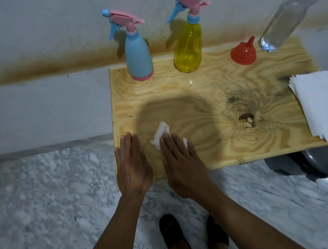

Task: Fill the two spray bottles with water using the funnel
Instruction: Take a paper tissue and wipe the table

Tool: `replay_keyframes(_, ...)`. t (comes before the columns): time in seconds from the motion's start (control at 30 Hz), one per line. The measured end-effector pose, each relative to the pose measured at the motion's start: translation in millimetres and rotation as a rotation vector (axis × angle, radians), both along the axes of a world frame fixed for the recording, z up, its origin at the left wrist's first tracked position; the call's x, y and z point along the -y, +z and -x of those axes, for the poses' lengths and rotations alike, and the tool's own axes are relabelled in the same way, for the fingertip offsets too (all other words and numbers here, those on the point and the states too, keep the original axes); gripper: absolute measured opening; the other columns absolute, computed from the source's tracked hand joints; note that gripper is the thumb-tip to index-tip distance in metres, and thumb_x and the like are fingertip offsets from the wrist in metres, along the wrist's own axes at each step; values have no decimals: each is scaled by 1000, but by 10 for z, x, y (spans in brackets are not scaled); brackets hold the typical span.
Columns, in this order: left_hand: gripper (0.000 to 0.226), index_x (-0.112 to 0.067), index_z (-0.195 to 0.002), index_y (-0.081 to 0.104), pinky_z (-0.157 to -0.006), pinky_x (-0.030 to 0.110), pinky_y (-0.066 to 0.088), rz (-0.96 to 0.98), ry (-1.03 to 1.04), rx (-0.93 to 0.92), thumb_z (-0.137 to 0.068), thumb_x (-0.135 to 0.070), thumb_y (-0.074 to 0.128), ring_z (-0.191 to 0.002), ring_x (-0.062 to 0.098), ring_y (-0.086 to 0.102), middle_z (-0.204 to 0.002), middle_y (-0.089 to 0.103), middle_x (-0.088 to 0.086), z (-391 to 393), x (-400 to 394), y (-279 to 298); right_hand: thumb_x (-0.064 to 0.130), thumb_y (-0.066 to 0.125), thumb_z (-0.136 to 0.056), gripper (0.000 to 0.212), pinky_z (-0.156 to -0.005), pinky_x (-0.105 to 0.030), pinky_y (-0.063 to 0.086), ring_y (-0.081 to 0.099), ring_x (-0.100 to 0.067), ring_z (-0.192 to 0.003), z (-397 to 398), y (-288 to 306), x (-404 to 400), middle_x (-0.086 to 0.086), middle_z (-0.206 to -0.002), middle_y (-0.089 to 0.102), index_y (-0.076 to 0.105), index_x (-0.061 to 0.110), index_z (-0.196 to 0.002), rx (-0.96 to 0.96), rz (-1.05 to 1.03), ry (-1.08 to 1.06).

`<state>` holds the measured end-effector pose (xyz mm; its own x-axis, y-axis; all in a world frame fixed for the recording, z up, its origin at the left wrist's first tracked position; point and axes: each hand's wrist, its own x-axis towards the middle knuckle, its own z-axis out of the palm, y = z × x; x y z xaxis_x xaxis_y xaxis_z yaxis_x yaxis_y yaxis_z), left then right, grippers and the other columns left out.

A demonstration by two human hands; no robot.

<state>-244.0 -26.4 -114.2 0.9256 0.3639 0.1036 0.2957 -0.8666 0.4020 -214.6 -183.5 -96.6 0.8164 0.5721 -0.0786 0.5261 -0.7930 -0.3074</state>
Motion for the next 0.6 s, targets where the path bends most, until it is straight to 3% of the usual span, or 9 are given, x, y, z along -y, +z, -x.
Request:
replay_keyframes(0.13, 46, 1, -148, 38, -124, 51, 11, 31, 6, -42, -105, -14, 36, -152, 33, 20, -160, 30, 20, 2, 76, 92, 15, 29, -83, 72, -119, -52, 21, 11, -36, -152, 76, 57, 319, -5, -165, 18, 24, 10, -155, 41, -9, -10)
replay_keyframes(0.2, 52, 0, -149, 37, -124, 51, 9, 36, 10, -68, -105, -26, 27, -152, 33, 17, -160, 28, 20, 16, 146, 138, 15, 33, -78, 74, -108, -51, 36, 24, -42, -142, 69, 103, 451, -3, -161, 31, 35, 11, -152, 64, -7, -50)
replay_keyframes(0.3, 65, -2, -149, 37, -123, 54, 8, 31, 12, -98, -101, -38, 15, -153, 34, 15, -161, 26, 20, 46, 252, 183, 10, 35, -74, 73, -94, -47, 46, 36, -38, -120, 56, 135, 610, -4, -155, 41, 43, 9, -147, 67, -32, -57)
replay_keyframes(0.4, 67, -2, -150, 36, -122, 55, 8, 29, -1, -143, -100, -41, 14, -153, 36, 14, -161, 24, 21, 62, 358, 220, -7, 54, -70, 72, -89, -39, 49, 39, -31, -109, 15, 148, 742, -7, -143, 49, 49, 5, -140, 86, -96, -81)
replay_keyframes(0.47, 63, -2, -151, 35, -122, 55, 8, 42, -8, -173, -101, -38, 20, -153, 36, 12, -161, 23, 22, 77, 428, 250, -12, 62, -72, 63, -85, -36, 49, 46, -31, -106, -27, 125, 835, -8, -132, 56, 57, 6, -132, 86, -151, -109)
replay_keyframes(0.6, 50, -1, -150, 36, -119, 60, 16, 49, -33, -223, -106, -26, 36, -151, 40, 14, -159, 25, 24, 99, 548, 316, 6, 73, -85, 24, -72, -35, 50, 54, -29, -94, -51, 101, 1028, -6, -103, 64, 71, 13, -107, 94, -265, -237)
